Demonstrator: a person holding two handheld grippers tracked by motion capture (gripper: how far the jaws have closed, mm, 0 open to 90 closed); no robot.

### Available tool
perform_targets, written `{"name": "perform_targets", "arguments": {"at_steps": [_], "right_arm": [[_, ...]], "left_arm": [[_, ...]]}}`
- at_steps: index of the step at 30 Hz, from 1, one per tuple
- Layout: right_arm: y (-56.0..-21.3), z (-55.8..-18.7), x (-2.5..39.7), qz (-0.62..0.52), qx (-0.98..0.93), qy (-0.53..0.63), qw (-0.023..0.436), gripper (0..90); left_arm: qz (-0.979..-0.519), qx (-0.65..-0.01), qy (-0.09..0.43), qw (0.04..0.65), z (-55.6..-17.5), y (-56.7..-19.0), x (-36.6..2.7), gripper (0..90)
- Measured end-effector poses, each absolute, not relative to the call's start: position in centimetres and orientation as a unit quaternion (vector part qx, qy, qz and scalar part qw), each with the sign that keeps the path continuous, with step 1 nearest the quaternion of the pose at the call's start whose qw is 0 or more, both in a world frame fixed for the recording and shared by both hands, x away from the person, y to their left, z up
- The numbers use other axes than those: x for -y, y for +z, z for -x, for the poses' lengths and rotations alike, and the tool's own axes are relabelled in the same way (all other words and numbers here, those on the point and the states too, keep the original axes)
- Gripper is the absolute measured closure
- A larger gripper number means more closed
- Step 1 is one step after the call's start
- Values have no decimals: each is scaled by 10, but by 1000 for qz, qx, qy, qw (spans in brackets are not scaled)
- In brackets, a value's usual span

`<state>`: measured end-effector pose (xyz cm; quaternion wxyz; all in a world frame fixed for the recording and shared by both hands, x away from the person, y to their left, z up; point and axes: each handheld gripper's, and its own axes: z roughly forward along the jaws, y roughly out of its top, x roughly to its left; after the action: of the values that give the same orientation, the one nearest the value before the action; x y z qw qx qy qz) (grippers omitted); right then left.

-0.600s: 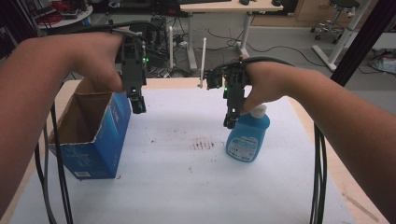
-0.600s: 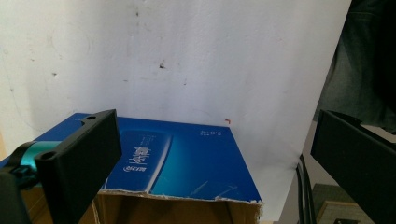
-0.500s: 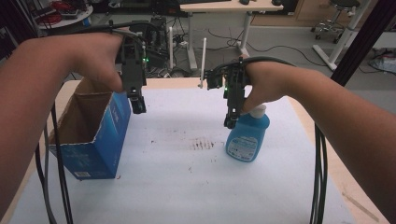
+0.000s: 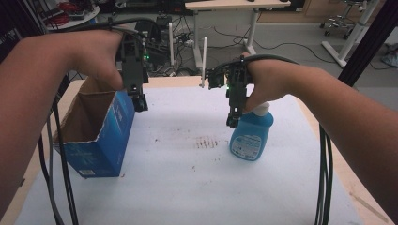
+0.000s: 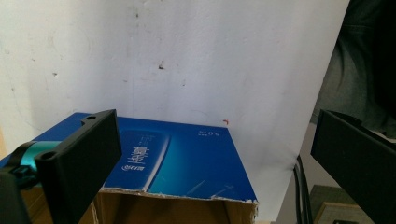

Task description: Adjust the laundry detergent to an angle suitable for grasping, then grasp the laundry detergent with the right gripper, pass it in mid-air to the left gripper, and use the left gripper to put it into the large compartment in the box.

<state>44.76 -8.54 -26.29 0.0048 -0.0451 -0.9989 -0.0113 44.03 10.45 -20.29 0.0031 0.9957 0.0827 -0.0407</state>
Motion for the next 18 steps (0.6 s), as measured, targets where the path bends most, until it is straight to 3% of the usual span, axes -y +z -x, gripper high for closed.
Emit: {"name": "perform_targets", "arguments": {"at_steps": [18], "right_arm": [[-264, -445, 95, 53, 998, -24, 1, 9]], "left_arm": [[-996, -83, -40, 0, -437, -203, -97, 16]]}}
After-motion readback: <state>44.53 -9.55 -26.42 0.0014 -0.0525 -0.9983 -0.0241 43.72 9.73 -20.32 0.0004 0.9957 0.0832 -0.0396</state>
